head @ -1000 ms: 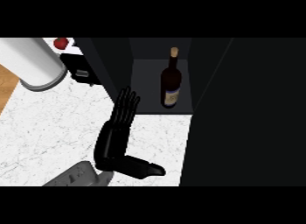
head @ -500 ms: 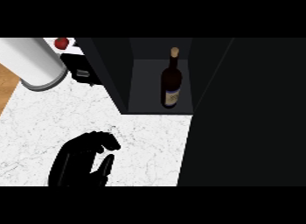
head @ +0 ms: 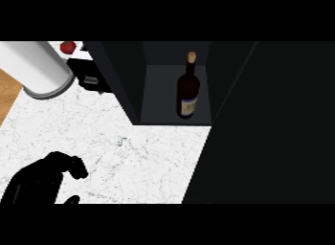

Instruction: Pick up the wine, place it into the cabinet and close the cabinet

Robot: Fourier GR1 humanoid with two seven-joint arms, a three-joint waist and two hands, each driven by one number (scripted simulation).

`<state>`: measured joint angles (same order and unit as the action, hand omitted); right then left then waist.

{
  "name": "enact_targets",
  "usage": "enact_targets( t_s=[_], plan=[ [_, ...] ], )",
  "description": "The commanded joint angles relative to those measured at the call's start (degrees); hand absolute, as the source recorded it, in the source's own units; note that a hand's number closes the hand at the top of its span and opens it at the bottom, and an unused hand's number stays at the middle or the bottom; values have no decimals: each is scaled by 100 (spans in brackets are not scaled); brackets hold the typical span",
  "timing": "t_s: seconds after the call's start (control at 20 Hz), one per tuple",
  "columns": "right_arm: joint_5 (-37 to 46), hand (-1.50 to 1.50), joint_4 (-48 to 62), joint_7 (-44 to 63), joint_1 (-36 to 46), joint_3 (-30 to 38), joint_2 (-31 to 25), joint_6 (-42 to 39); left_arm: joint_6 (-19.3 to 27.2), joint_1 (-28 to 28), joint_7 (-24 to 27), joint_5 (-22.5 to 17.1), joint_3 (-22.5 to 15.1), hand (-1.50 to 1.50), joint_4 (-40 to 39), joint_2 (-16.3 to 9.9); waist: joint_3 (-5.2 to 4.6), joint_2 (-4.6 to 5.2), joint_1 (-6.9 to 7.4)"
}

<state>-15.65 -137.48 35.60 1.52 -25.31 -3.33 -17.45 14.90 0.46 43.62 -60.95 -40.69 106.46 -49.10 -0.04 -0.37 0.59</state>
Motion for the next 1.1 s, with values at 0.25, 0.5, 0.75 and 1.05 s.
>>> enact_targets(
  t_s=[0.25,0.5,0.75,1.05],
  plan=[
    [1050,150,44,665,802,-1988,327,1072,-1114,1612,683,-544,936,-150,485,-1009,-14,-42,166],
    [1437,150,357,781,1699,-2890,326,2290,-1587,1691,638,-893,1465,-150,-189,-1170,-24,-37,113],
    [1786,150,675,669,2424,-3166,314,3262,-2250,2144,832,-1106,1885,-150,-456,-1483,-30,-69,193],
    [1808,150,1371,36,3138,-2627,293,4246,-2644,2371,995,-886,2048,-150,-653,-1605,-25,-10,269]
  ],
)
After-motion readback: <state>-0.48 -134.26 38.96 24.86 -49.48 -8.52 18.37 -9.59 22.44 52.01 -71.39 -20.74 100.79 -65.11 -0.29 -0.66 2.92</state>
